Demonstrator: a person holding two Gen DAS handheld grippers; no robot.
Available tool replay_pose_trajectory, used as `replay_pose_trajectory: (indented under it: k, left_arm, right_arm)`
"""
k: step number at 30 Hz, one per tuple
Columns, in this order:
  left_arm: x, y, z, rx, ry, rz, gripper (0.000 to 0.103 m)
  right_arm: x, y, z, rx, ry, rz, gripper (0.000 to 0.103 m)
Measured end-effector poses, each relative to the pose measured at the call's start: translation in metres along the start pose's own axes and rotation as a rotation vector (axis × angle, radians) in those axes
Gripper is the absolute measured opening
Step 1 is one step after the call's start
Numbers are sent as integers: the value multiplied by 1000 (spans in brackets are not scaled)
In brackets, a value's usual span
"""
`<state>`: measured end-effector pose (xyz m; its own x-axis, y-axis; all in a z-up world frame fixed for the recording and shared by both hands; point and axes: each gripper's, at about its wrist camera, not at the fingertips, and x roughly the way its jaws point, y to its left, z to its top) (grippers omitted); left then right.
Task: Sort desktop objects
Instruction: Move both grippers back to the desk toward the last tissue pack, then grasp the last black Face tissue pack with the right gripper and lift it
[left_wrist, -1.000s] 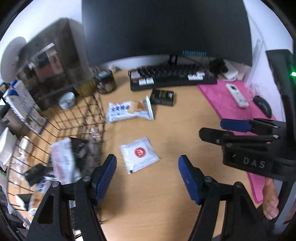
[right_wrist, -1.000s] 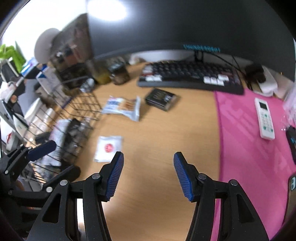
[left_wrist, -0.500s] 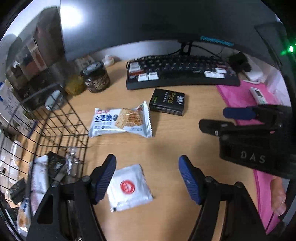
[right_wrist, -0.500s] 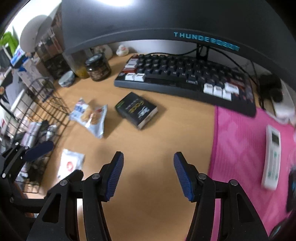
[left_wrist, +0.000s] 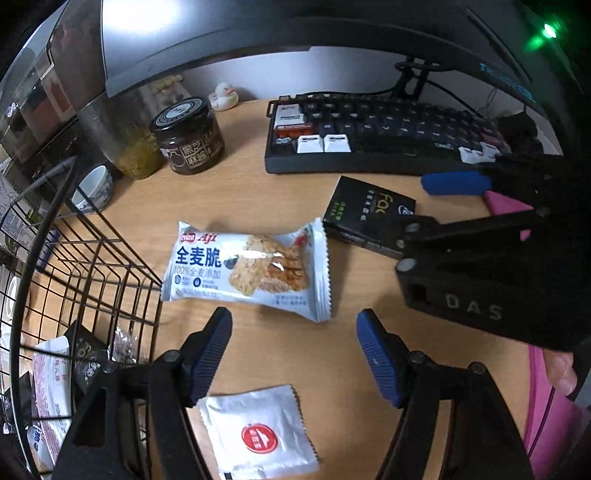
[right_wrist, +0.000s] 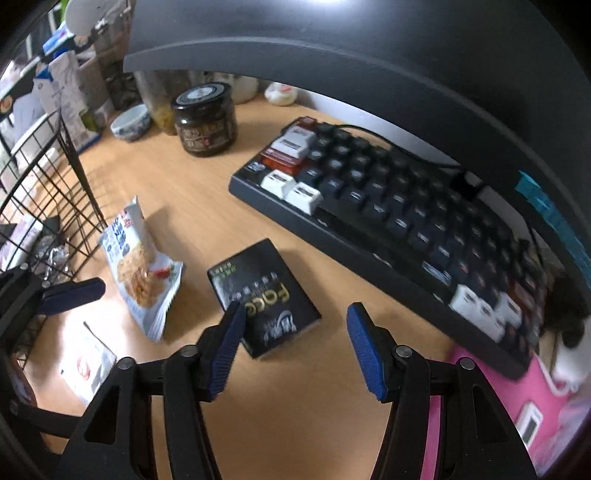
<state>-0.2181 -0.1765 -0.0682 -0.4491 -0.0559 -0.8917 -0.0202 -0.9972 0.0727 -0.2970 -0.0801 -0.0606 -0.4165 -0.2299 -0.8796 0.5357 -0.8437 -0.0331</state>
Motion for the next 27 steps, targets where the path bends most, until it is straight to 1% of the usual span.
replay_pose_trajectory:
  k: [6,7,9,10,11,12,13,14,16,19,27]
  left_arm:
    - [5,4,3,-2,6,2,74]
    - [6,5,4,-3,6,3,74]
    - [7,5,4,-4,9,3,74]
    - [8,5,4,-4,11,2,74]
    - [8,5,4,-2,13,2,74]
    - [9,5,3,0,15,3,74]
    - [9,5,3,1,15,4,74]
    - [8,5,3,1,14,4,74]
    - [6,5,2,-1,9,2,74]
    - [0,7,1,-7,3,2,74]
    - [-4,14,-2,-30,-2,12,74]
  right_arm:
    - [9,1,7,-16,-2,63,68]
    - [13,5,7,-29,11,63,68]
    - [21,12,5,-46,28,29,68]
    - [23,14,5,-48,34,22,67]
    - [22,14,3,-42,29,33,64]
    - [21,14,2,-35,30,41,56]
    - [19,15,2,-32,31,46,49]
    - [17,16,0,-34,31,42,48]
    - [14,18,-3,-38,34,24,48]
    - [9,20,-9,-26,40,18,48]
    - [-8,5,-21,45,32,12,48]
